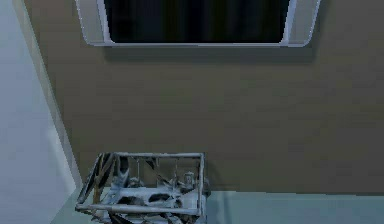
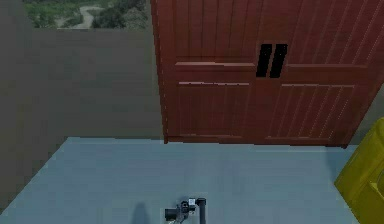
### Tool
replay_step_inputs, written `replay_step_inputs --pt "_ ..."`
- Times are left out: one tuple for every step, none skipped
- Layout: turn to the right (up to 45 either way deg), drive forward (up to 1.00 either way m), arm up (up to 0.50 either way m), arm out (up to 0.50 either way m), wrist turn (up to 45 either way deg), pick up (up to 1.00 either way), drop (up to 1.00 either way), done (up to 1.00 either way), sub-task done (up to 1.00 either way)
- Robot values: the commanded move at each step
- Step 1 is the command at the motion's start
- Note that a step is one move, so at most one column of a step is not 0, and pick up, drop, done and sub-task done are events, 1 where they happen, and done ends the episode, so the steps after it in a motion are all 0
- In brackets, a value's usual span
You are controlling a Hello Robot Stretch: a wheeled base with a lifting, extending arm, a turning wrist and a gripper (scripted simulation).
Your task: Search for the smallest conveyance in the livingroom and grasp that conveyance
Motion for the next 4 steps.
replay_step_inputs --pt "0.0 0.00 0.00 0.00 45.0 0.00 0.00 0.00 0.00" --pt "0.0 0.00 0.00 0.00 45.0 0.00 0.00 0.00 0.00" --pt "0.0 0.00 0.00 0.00 33.0 0.00 0.00 0.00 0.00" --pt "0.0 0.00 -0.30 0.00 0.0 0.00 0.00 0.00 0.00"
